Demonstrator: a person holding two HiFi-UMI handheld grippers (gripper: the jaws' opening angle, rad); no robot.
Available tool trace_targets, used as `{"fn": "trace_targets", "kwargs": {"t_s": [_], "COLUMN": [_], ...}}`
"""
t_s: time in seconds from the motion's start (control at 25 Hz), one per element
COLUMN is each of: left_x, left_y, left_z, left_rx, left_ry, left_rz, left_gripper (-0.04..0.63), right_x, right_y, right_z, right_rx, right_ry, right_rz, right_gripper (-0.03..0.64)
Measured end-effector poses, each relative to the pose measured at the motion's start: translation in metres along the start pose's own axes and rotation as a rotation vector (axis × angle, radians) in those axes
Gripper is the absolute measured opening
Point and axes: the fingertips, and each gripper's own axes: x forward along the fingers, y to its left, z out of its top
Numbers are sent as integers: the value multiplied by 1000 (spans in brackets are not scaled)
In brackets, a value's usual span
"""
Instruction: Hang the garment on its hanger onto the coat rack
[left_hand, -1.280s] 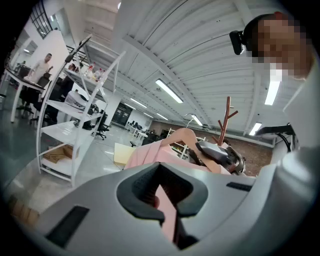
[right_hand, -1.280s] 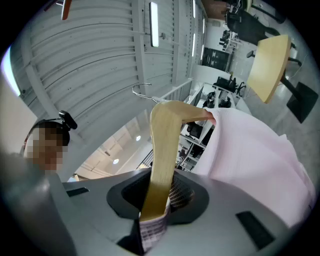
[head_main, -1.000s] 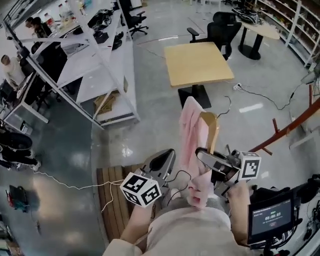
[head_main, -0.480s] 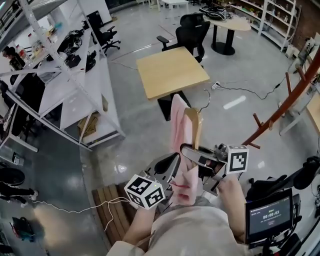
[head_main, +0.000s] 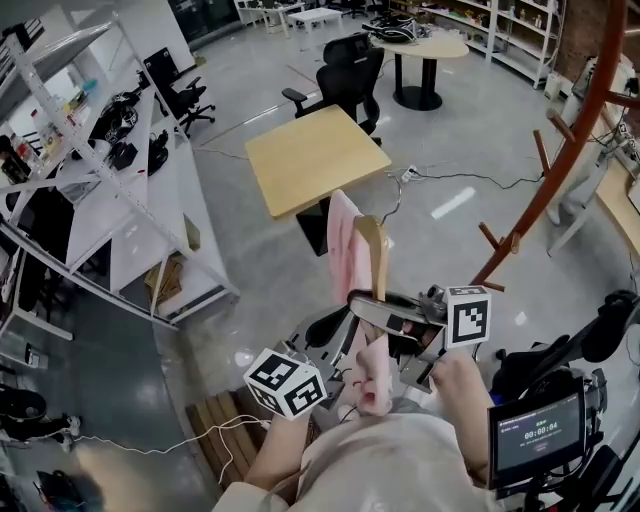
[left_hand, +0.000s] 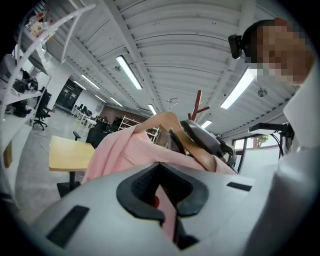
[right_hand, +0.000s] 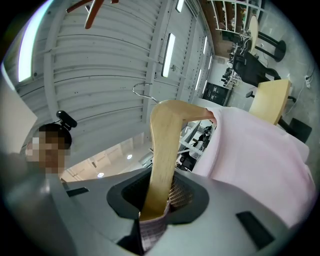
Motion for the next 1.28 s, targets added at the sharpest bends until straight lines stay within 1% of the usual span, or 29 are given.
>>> {"fn": "trace_targets", "kwargs": {"t_s": [0.24,0.48,0.68,0.84,1.0,1.16,1.28], "left_x": [15,48,69,84,101,114,133], "left_y": [6,-27,-39,-45,-56,-63,-76], "left_z": [22,45,64,82,89,96,96], "left_rx": [23,87,144,170,172,202,217], "left_ry": [-2,-8,-10,-22,-22,-17,-9], "left_rz": [-76,-146,-183,-227,-265,-292,-311], "left_gripper": [-5,-5,-5,-5,-5,-5,-5], "right_x": [9,-19,-26,-30,-42,-47,-66], "right_y": [5,27,38,46,52,57,59], "right_z": [24,61,85,108,125,140,153], "right_rx": [-33,-85,-136,-163,-181,-186,-181], "right_ry": [-39,-89,-101,-129,-148,-175,-197], "right_rz": [3,6,0,-3,-11,-2,0], "right_gripper": [78,80,80,80,78,80,80]}}
